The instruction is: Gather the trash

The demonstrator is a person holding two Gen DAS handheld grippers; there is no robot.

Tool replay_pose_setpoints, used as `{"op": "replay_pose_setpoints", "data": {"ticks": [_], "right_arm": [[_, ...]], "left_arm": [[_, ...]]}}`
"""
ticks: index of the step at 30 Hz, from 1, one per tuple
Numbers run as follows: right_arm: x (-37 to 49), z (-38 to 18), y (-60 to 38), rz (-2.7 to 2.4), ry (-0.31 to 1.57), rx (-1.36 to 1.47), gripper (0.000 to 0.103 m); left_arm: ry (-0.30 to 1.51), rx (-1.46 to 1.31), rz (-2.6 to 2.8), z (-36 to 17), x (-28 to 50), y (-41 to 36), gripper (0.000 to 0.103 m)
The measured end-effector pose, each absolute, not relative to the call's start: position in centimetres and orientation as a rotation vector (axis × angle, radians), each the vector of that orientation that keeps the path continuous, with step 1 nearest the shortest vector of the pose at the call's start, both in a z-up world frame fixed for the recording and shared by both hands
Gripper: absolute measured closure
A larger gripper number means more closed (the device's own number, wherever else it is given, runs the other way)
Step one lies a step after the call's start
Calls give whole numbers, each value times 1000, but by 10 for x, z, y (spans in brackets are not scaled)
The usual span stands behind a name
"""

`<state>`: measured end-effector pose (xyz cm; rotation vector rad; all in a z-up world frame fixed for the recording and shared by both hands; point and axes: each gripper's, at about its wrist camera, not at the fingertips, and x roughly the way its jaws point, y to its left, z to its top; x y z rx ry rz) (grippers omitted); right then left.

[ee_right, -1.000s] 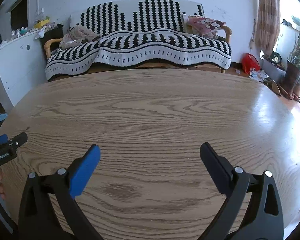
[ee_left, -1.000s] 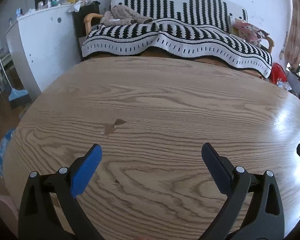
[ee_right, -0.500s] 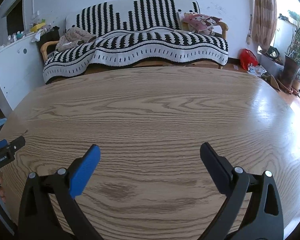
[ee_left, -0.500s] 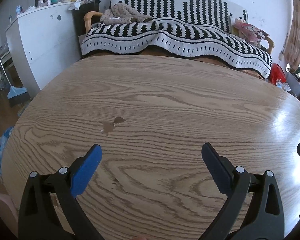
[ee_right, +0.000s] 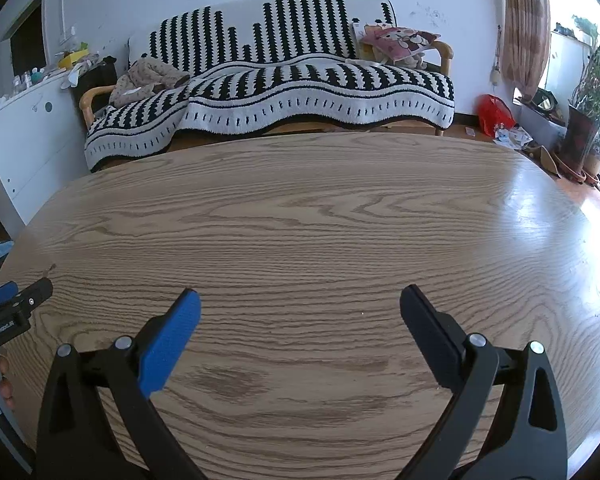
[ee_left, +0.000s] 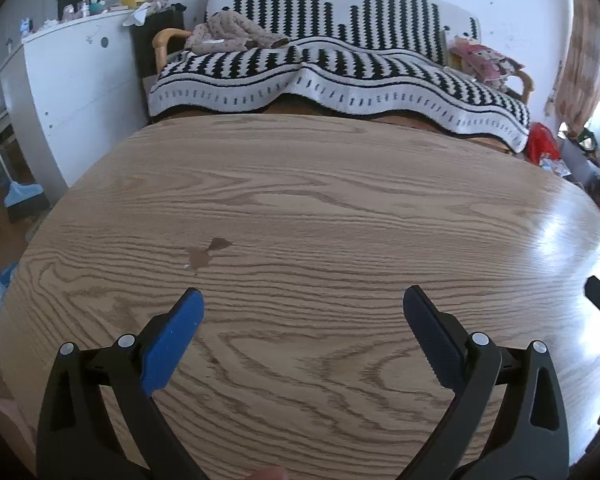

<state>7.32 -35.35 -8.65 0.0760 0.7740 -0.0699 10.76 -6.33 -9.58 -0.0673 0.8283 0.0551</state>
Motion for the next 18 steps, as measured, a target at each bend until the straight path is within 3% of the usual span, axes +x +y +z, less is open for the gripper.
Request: {"op": "replay_pose_setpoints", "data": {"ticks": [18], "right_arm": [[72,-76,-345,-125,730,33,7]], "left_arm": [[892,-88,-18,-109,112,-73,6]]}}
